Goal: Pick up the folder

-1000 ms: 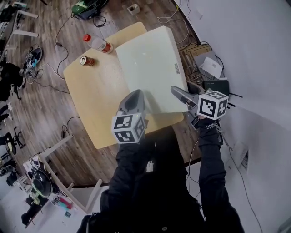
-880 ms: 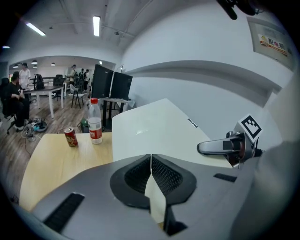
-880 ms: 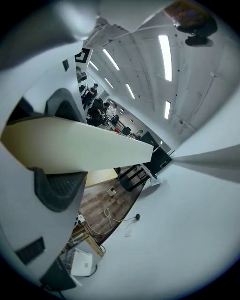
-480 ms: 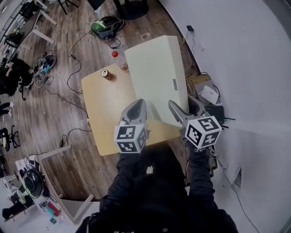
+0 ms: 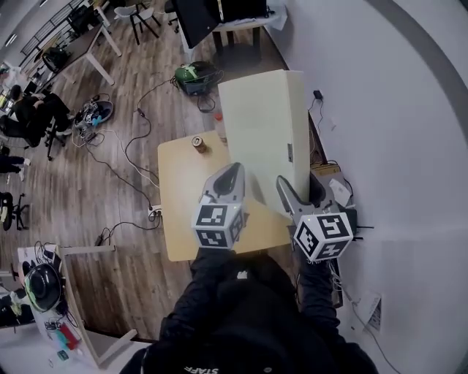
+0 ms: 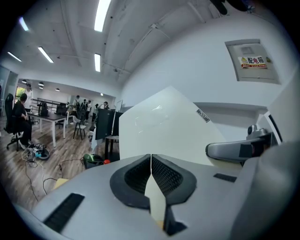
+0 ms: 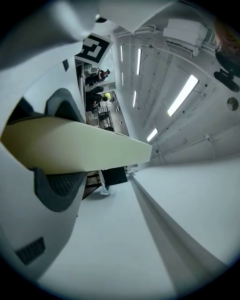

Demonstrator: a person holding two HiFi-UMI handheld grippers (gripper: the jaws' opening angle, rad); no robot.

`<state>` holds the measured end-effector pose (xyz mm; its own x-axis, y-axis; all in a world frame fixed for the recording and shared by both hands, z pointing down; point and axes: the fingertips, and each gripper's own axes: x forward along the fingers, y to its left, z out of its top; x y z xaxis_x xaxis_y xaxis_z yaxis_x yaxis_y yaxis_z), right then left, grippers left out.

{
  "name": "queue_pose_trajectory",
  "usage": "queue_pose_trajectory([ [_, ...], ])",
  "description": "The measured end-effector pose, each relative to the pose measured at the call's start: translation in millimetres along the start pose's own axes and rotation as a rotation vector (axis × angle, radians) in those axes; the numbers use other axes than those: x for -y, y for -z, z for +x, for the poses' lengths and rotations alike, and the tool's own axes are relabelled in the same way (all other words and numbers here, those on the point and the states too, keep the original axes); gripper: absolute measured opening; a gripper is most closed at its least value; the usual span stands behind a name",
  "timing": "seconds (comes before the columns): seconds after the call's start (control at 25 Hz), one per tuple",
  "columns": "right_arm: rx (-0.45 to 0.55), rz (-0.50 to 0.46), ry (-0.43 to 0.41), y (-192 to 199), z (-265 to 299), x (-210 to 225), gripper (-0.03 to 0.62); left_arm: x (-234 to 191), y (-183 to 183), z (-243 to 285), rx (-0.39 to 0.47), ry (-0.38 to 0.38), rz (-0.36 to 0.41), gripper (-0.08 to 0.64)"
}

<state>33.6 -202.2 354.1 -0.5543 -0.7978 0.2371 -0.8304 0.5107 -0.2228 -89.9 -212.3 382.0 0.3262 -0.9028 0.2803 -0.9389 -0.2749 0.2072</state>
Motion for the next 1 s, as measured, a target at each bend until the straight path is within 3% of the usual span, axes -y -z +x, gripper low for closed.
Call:
queue_pose_trajectory([
  [0.4,0.142,-0.133,0.007,-75,-10,-41,0.293,2,-78,-20,0.149,0.014,0.033,0.035],
  [1.0,0.273,-0.214,0.046,-130,-11,-48,0.293,-3,-138,-21,0.253,0.002,0.087,0.035],
])
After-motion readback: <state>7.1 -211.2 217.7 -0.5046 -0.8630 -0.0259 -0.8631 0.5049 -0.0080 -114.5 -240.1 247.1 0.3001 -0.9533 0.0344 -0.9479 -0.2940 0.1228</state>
